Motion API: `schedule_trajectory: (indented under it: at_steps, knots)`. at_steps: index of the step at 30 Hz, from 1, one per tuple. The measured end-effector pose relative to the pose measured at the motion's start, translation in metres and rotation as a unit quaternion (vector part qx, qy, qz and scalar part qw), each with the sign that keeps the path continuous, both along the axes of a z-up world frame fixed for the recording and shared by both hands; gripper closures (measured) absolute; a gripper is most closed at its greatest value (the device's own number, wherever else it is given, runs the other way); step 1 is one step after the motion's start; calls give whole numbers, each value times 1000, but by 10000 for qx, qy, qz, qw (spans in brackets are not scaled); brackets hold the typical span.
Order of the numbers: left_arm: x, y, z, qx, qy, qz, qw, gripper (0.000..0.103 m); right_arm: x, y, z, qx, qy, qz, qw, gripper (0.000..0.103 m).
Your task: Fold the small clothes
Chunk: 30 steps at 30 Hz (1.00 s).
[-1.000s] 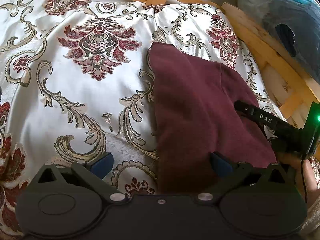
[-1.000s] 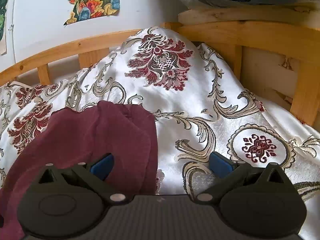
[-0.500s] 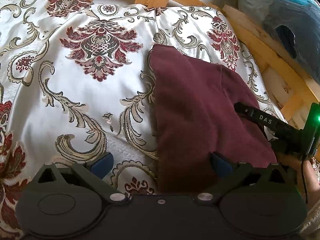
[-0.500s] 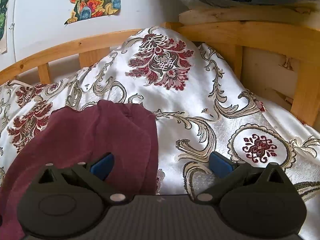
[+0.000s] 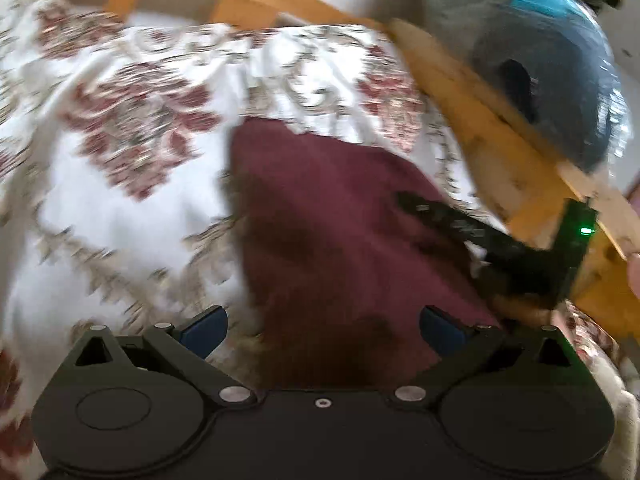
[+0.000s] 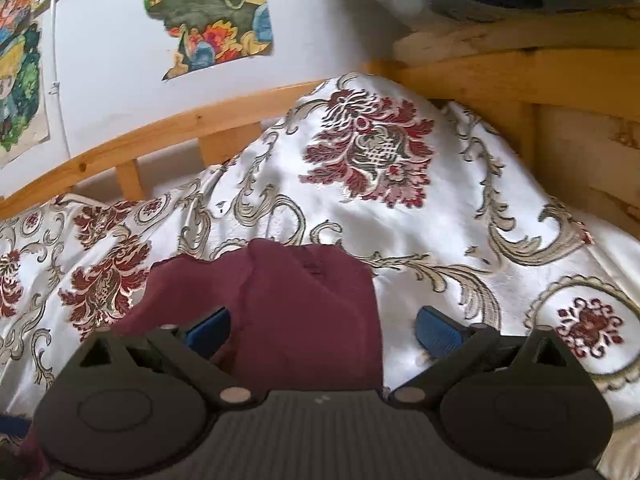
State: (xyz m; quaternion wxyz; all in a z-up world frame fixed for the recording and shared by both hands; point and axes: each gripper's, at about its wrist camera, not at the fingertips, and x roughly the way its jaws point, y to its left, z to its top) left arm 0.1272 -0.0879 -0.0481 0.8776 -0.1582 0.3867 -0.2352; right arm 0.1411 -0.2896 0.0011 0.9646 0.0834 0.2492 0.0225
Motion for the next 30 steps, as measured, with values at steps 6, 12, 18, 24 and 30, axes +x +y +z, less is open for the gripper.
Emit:
schedule_trajectory:
  at_steps: [6, 12, 18, 24, 30]
  knots:
    - [28, -2, -24, -142, 818, -79, 9965, 1, 0, -5, -4, 172, -10, -9, 9999, 24]
    - [44, 3, -37, -444, 1059, -210, 9932, 1, -1, -3, -4, 151, -66, 54, 9999, 24]
    - [49, 2, -40, -594, 1258, -279, 9899, 1, 8, -6, -4, 299, -18, 129, 9995, 22]
    - [55, -1, -39, -658, 1519, -388, 9854, 13, 3, 1, 0, 5, -13, 227, 9997, 66]
    - [55, -7, -27, -361, 1469, -272, 9881, 37, -15, 25, 27, -411, -408, 378, 9976, 80]
